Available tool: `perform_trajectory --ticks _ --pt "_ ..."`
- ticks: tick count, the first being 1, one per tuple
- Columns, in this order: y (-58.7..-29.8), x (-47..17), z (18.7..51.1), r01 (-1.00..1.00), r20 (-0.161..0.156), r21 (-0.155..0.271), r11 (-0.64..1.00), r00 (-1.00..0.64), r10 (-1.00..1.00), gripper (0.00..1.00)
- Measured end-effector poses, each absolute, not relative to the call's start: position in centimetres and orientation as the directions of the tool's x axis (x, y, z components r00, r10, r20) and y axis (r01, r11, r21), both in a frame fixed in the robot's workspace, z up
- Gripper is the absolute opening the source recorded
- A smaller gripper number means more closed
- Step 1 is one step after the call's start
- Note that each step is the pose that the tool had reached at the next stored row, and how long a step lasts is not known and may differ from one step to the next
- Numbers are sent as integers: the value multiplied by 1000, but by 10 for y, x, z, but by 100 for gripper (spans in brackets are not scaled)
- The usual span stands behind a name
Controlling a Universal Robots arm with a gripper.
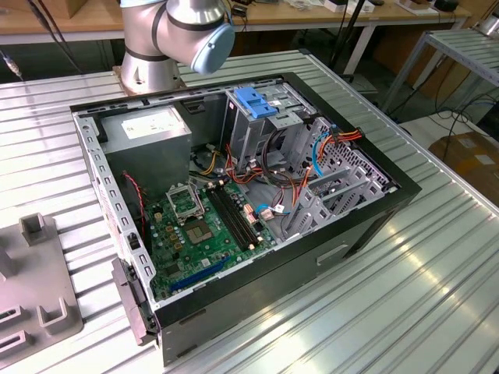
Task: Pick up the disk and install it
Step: 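Pick up the disk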
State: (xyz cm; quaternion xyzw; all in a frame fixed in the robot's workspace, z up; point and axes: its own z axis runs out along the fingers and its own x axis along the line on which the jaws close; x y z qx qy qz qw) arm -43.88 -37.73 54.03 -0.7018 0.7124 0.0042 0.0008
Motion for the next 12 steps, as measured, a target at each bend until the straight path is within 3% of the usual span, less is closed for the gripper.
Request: perform_trajectory --ticks 12 --pt "-377 -427 540 -1000 -7 5 15 -15 -1000 37"
